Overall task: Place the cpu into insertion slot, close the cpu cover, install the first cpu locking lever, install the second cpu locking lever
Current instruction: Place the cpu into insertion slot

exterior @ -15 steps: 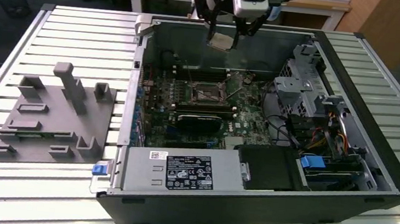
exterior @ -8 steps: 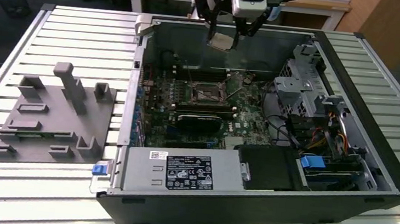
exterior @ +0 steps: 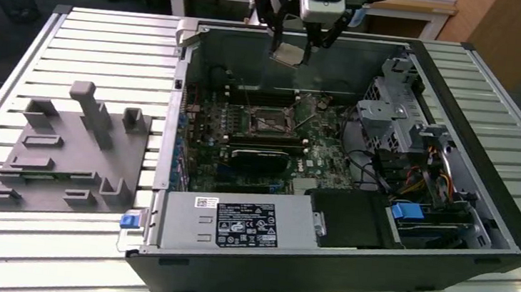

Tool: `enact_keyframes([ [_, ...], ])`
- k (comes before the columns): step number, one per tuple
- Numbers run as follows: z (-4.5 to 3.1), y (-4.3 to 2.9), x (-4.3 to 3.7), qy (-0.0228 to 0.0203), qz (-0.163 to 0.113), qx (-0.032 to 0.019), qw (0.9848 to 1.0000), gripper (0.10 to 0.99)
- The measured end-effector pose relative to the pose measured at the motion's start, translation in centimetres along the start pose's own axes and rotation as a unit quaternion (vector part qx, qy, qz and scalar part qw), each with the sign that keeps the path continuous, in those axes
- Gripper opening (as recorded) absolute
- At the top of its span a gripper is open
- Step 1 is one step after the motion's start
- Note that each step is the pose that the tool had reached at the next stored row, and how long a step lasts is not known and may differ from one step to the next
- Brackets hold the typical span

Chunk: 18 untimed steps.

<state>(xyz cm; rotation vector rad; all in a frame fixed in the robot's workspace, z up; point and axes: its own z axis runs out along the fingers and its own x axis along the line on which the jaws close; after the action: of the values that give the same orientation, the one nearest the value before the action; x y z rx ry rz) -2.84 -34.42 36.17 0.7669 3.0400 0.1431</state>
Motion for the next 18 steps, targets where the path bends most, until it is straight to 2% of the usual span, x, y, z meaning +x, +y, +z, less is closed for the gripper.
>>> enact_keyframes([
  [18,0.0,0.0,0.0,-0.0033,0.036,-0.0007,0.9993,0.541],
])
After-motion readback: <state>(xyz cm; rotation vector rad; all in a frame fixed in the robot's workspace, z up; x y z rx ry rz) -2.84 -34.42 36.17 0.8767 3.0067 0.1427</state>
